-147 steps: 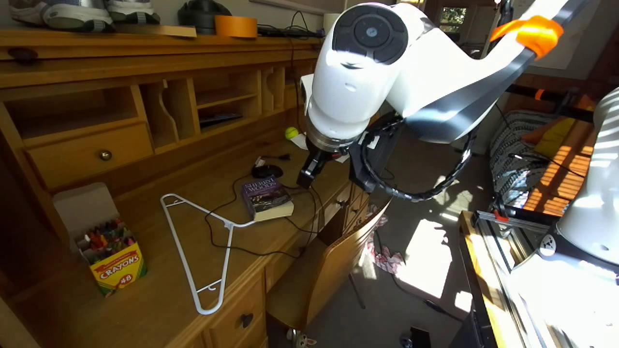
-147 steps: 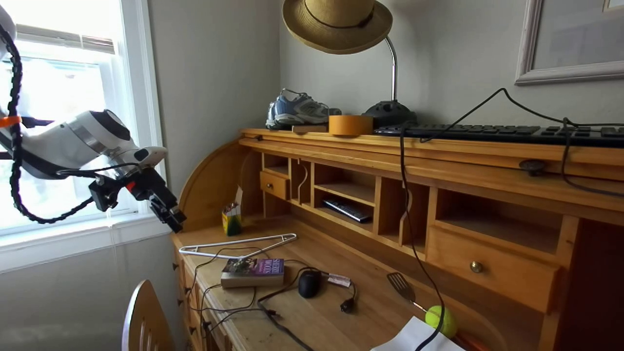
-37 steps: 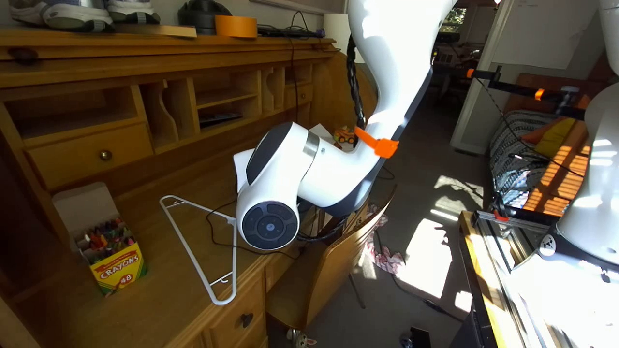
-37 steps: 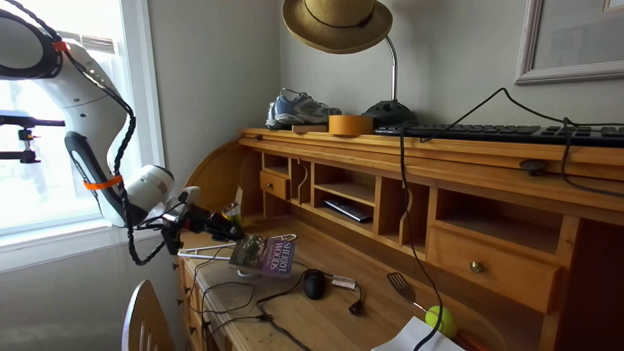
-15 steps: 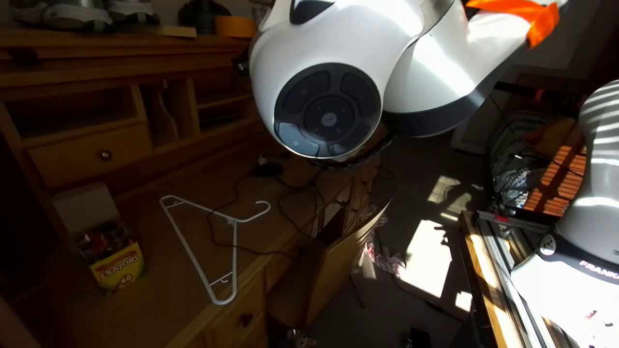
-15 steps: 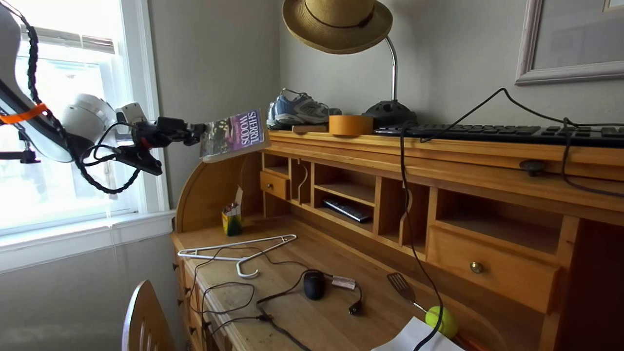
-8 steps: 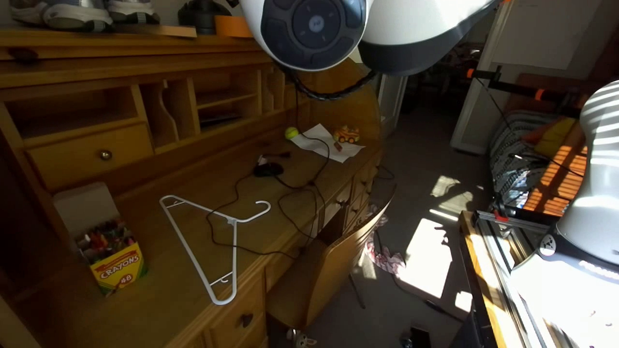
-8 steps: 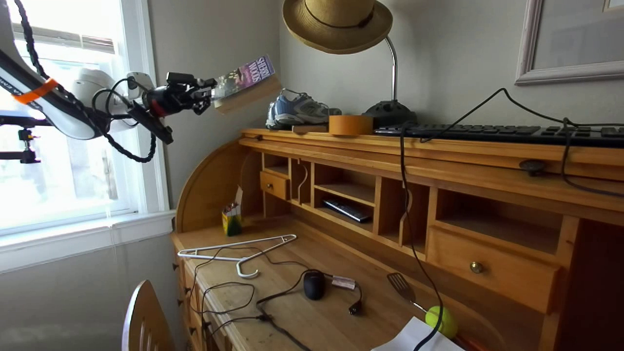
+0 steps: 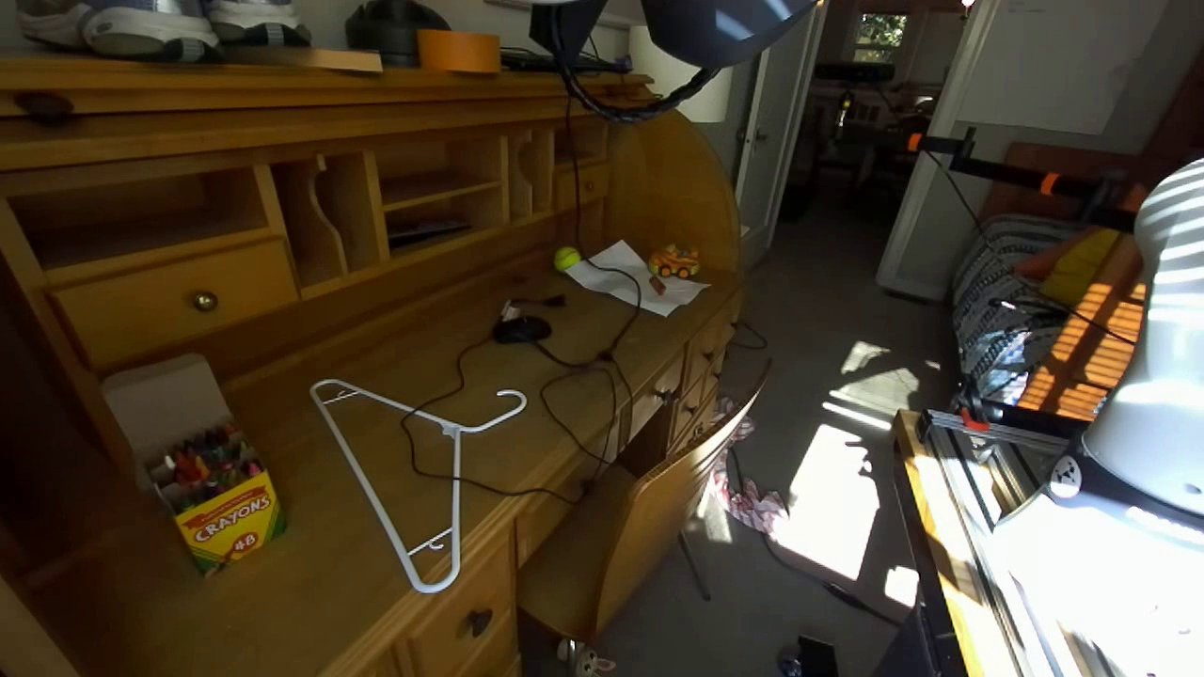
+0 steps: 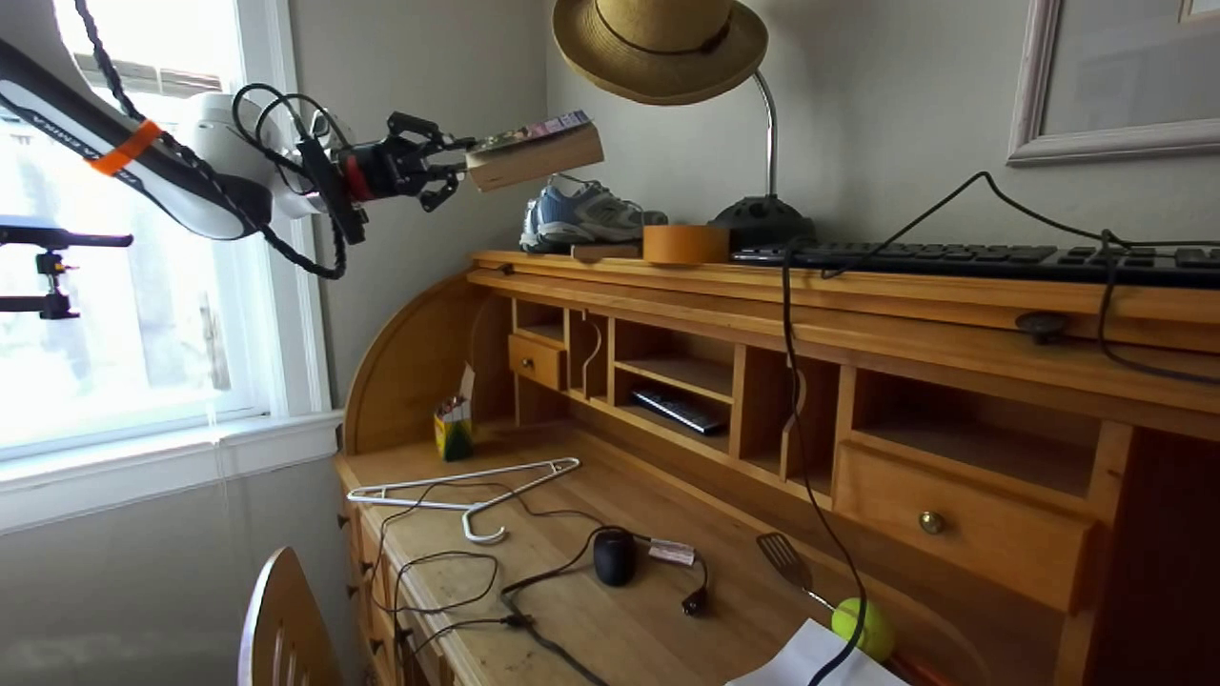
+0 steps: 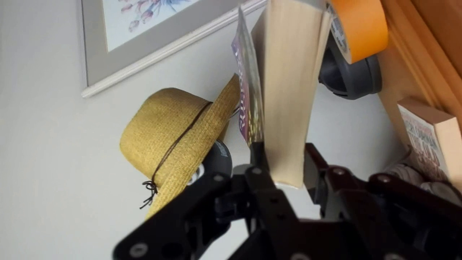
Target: Pick up the book and put it on top of the shelf
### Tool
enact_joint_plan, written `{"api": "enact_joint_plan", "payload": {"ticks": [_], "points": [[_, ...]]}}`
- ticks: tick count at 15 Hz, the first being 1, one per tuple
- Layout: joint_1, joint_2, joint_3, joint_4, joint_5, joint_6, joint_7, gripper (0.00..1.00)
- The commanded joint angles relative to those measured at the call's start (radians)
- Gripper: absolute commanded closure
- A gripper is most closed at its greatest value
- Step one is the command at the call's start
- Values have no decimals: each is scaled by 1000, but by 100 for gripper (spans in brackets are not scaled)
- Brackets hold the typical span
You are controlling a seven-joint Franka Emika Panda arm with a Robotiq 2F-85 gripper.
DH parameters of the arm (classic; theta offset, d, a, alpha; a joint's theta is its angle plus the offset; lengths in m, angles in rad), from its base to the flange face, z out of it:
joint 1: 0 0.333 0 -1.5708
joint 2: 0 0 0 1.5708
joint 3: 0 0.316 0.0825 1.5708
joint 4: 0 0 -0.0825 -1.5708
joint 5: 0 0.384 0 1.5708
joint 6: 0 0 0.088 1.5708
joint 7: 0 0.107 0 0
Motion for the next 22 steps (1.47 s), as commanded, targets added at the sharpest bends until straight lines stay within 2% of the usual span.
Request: {"api": "enact_joint_plan", "payload": {"ticks": [1,2,4,8,9,10,16,19,22], "points": [[-26,49,-17,81,0,137,-135,93],[-16,19,-7,36,2,76,-76,71],[-24,38,-13,59,1,114,-104,71],[-25,46,-12,64,1,114,-109,71],[-26,51,-13,68,8,133,-121,93],[-26,73,-14,86,-24,123,-97,93],[-47,223,-31,241,-175,184,-164,93],[-71,289,-42,333,-192,265,-245,93],[-102,341,-49,418,-159,379,-340,93]]}}
